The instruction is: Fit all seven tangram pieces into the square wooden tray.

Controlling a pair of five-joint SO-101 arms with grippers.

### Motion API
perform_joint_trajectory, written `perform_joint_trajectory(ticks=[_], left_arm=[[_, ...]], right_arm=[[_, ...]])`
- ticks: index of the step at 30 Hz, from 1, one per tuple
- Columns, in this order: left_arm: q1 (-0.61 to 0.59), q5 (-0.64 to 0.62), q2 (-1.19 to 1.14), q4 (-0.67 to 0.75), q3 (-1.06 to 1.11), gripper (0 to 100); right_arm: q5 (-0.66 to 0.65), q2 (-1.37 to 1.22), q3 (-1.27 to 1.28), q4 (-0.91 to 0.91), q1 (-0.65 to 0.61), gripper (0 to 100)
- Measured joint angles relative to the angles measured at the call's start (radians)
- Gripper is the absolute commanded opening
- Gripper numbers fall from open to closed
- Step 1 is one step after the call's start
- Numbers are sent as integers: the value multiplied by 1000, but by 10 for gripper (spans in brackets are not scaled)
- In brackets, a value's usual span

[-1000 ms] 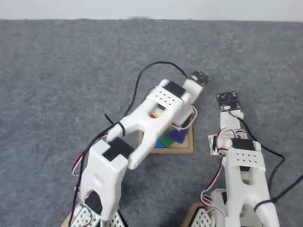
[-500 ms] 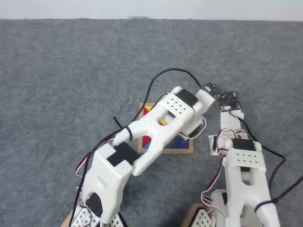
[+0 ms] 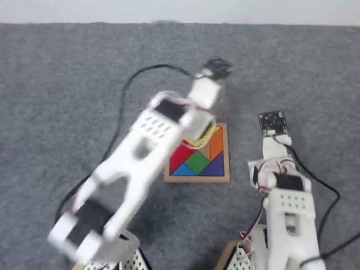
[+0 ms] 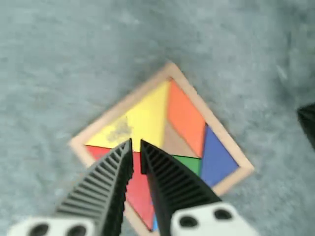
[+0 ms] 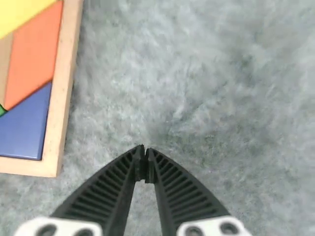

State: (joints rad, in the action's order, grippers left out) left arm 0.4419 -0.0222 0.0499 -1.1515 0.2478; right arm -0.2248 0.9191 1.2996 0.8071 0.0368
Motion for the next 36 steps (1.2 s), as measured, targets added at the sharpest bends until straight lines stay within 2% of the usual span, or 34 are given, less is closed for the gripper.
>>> perform_joint_trajectory(ticks=[5,10,17,22,29,32,36], left_arm=[[-126,11,416,262,460,23],[-262,153,813,388,836,23],[-436,178,1215,393,1119,23],[-497,178,1409,362,1238,23],[-499,178,1648,361,1439,23],[-500,178,1743,304,1444,23],[-499,180,1748,278,1444,23]], right_arm=[[-17,252,60,86,-6,7],[-55,477,135,186,-68,7],[-94,761,224,339,-77,8],[-135,885,267,407,-77,8],[-137,887,304,407,-77,8],[-137,884,364,364,-71,8],[-137,885,365,339,-74,9]])
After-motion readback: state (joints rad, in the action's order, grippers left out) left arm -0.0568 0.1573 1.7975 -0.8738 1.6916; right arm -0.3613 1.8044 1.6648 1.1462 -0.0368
